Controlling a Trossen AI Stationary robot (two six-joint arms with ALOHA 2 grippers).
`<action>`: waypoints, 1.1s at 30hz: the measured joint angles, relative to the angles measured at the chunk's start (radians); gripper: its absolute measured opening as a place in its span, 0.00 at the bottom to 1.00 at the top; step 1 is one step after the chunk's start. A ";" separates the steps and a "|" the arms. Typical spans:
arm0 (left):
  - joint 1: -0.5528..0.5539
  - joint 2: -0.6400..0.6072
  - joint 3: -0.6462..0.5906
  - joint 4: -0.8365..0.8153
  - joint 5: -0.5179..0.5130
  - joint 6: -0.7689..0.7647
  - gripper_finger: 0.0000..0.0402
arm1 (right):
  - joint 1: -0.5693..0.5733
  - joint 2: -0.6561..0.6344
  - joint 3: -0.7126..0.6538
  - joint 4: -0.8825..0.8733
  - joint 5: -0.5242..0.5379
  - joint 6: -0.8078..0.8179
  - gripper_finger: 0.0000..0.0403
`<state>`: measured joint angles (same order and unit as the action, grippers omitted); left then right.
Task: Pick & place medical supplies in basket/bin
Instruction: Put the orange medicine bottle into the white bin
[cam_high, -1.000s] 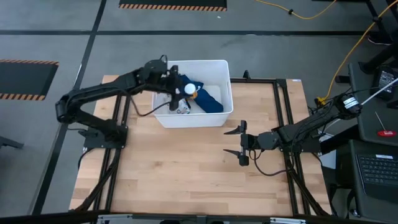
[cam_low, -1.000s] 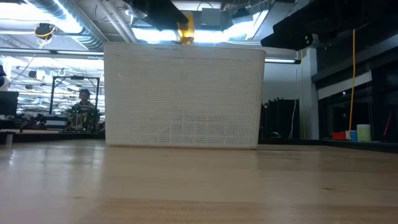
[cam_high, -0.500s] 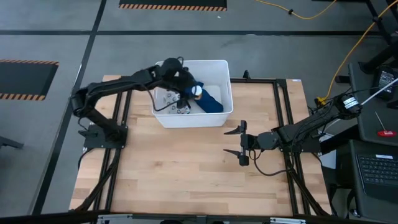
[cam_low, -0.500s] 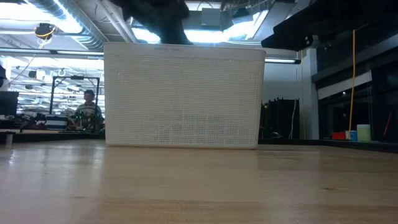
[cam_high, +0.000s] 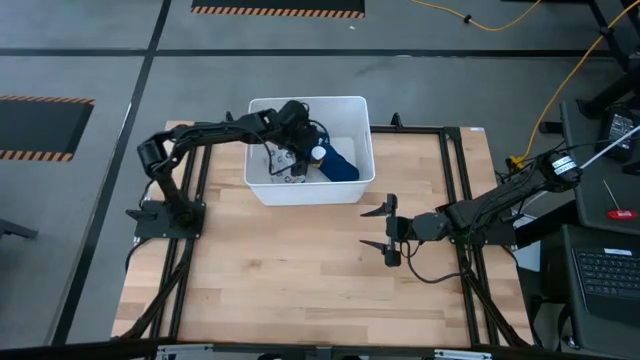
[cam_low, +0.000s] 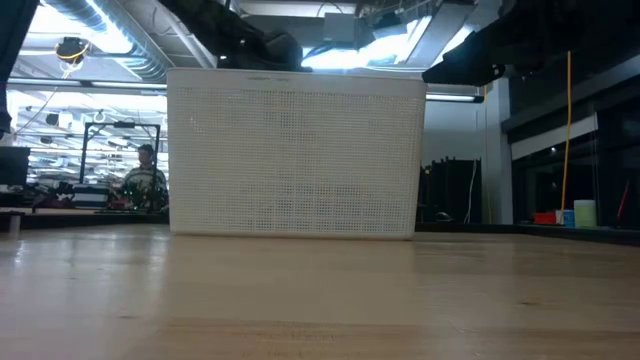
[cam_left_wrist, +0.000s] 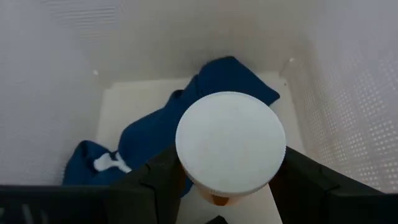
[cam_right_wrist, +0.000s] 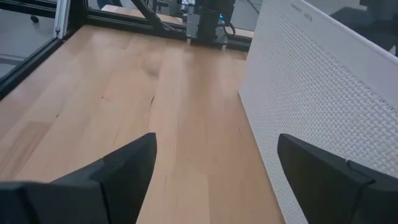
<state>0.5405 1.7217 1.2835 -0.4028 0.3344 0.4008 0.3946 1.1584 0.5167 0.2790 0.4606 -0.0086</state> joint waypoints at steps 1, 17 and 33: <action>-0.003 0.008 0.000 0.002 0.001 0.007 0.49 | 0.000 0.000 0.000 -0.003 0.000 0.000 0.83; -0.010 0.086 -0.001 -0.085 -0.010 0.094 0.49 | 0.000 0.000 0.000 -0.011 0.000 0.002 0.83; -0.010 0.084 -0.001 -0.084 -0.019 0.094 0.49 | 0.000 0.000 0.000 -0.011 0.000 0.002 0.83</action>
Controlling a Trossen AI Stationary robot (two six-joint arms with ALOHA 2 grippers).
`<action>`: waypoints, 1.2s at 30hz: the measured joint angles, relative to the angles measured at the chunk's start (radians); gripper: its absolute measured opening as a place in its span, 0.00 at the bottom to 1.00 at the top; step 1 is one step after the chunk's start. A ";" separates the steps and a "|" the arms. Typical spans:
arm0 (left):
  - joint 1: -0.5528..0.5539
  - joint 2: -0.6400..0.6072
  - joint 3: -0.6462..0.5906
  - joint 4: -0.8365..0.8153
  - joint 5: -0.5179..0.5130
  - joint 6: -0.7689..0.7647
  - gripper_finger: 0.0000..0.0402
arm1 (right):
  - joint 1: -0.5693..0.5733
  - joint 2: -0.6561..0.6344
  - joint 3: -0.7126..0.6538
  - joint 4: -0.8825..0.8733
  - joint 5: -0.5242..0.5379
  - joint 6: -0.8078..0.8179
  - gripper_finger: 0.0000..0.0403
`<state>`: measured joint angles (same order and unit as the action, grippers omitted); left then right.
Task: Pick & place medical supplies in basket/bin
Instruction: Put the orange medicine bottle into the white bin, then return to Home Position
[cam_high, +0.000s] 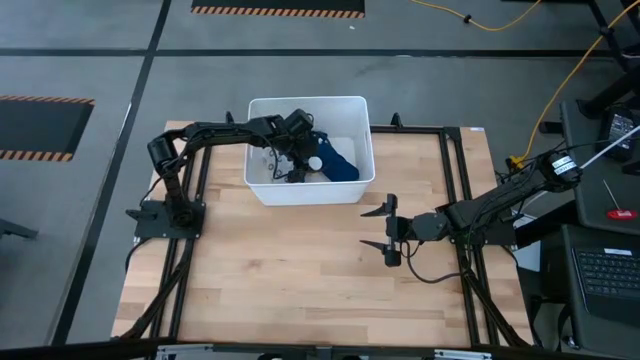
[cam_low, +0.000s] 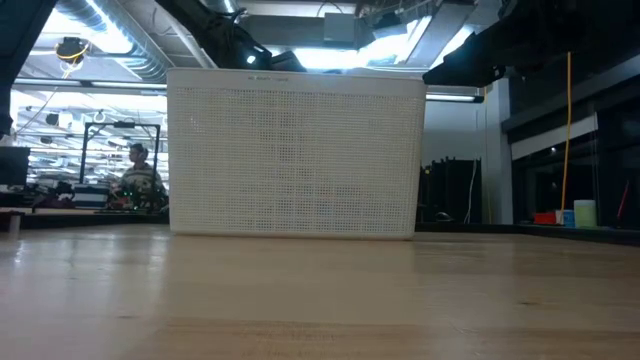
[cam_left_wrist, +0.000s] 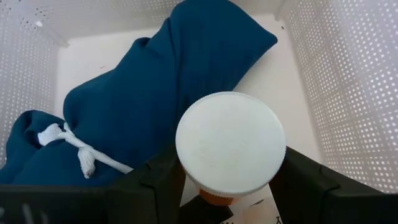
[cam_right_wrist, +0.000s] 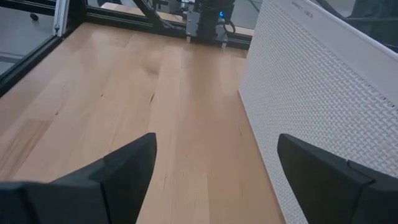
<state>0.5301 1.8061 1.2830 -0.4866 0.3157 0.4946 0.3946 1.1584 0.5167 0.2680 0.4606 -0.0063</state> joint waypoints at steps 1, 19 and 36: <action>0.000 0.000 0.000 0.000 0.000 0.001 0.49 | 0.000 0.000 0.000 0.000 0.000 0.000 0.83; -0.011 0.000 0.000 0.008 -0.008 0.024 0.53 | 0.000 0.000 0.000 0.000 0.000 0.001 0.83; -0.027 -0.060 0.024 -0.011 -0.009 0.017 0.61 | 0.000 0.000 0.000 -0.004 0.000 0.001 0.83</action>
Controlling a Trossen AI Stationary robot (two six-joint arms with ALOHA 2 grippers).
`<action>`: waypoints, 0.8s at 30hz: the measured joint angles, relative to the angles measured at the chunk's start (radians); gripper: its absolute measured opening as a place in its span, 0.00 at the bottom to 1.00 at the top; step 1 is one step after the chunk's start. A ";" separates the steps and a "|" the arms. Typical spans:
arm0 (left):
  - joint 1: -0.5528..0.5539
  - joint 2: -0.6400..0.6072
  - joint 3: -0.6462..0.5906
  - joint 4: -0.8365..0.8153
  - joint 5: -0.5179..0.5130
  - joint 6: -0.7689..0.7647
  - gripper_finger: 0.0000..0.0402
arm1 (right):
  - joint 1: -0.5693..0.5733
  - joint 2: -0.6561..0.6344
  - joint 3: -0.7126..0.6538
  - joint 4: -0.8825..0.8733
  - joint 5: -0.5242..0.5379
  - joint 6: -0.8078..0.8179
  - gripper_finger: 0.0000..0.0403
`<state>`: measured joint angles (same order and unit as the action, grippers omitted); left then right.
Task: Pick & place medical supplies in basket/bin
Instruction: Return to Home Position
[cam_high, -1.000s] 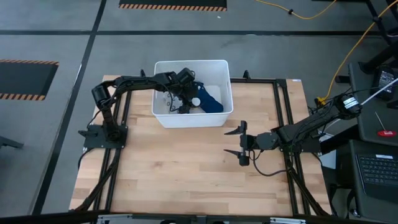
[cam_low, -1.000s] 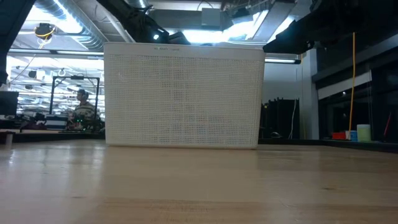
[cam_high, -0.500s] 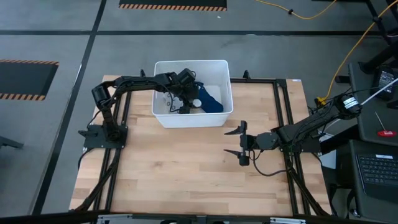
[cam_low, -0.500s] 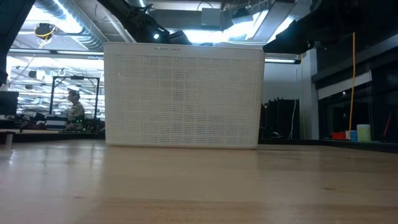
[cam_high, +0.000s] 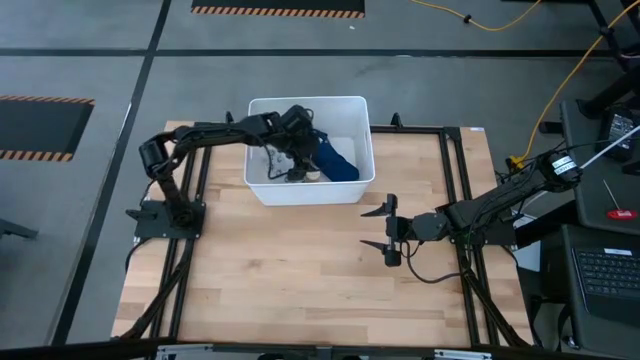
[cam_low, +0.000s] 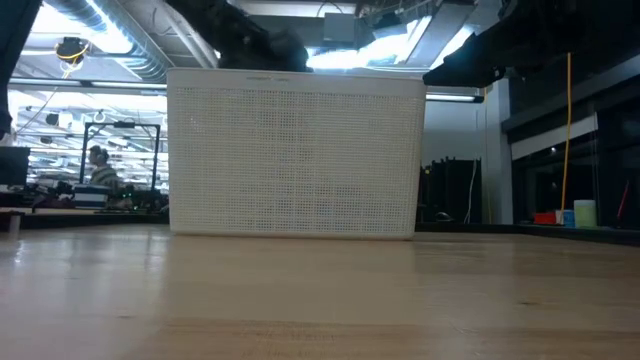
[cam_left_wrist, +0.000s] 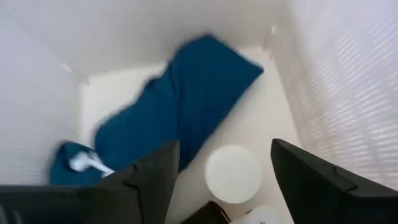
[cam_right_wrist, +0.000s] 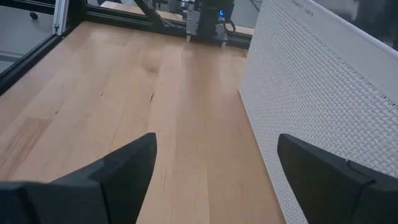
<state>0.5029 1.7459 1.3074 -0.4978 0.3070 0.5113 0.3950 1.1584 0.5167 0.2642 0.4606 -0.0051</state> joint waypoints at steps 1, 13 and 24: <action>0.000 -0.017 0.002 -0.001 0.000 0.007 0.61 | 0.000 0.000 0.000 0.000 0.000 0.000 0.83; 0.010 -0.304 -0.004 -0.033 0.003 0.050 0.53 | 0.000 0.000 0.000 -0.002 0.000 0.003 0.83; 0.012 -0.461 -0.052 -0.107 -0.075 -0.001 0.29 | -0.017 0.000 0.000 -0.001 0.000 0.012 0.83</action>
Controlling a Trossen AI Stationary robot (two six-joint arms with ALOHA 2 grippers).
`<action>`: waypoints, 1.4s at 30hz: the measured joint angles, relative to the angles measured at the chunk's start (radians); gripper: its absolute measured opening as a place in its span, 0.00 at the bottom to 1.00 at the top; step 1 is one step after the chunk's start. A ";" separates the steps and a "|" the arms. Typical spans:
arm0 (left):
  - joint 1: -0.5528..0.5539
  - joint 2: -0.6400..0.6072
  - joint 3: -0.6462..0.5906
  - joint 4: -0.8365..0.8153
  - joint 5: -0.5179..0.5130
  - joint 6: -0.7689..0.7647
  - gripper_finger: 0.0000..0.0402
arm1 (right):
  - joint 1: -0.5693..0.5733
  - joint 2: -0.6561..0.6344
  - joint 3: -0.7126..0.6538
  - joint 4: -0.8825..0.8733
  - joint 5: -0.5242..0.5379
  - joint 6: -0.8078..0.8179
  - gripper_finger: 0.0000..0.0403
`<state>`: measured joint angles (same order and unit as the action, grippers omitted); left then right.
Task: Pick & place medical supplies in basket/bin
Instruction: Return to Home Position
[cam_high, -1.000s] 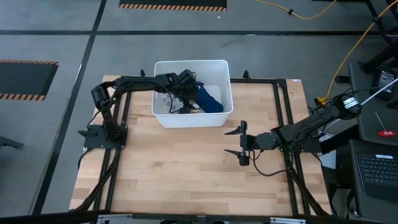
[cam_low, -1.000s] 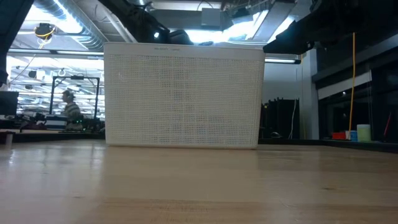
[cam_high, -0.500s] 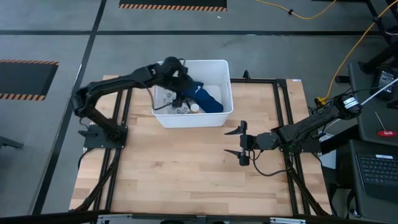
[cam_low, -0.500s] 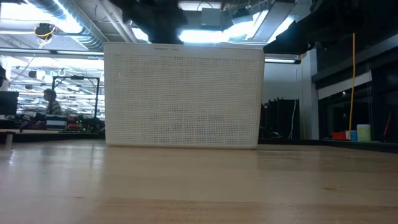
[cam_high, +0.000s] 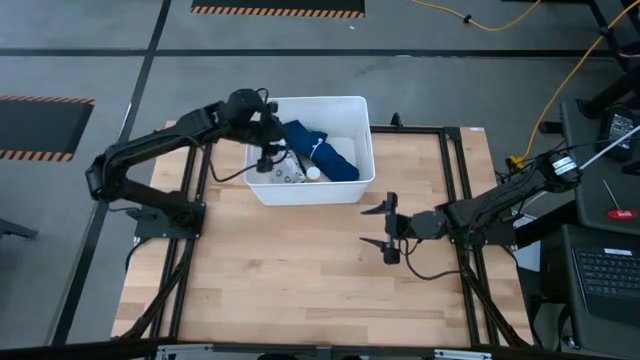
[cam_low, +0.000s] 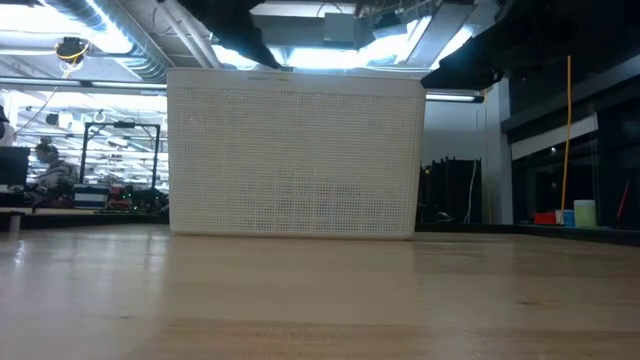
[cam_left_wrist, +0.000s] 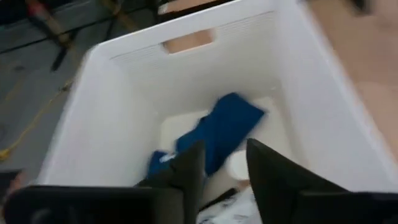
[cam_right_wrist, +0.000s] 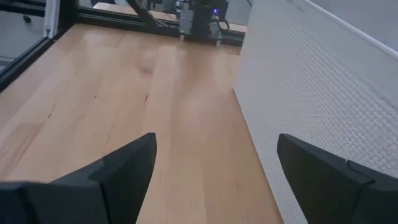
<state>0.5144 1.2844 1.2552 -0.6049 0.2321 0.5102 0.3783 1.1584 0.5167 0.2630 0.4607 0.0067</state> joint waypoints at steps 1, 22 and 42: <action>0.000 -0.013 -0.017 0.004 0.035 0.002 0.26 | -0.004 0.000 0.000 0.000 0.000 0.012 0.83; 0.000 -0.657 -0.684 0.448 0.013 -0.069 0.00 | -0.010 0.000 0.000 -0.005 0.000 0.016 0.83; 0.000 -1.157 -1.128 0.795 -0.029 -0.215 0.00 | -0.010 0.000 0.000 0.003 0.000 0.015 0.83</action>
<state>0.5144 0.1278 0.1276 0.1899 0.2028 0.2947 0.3683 1.1584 0.5167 0.2658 0.4610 0.0220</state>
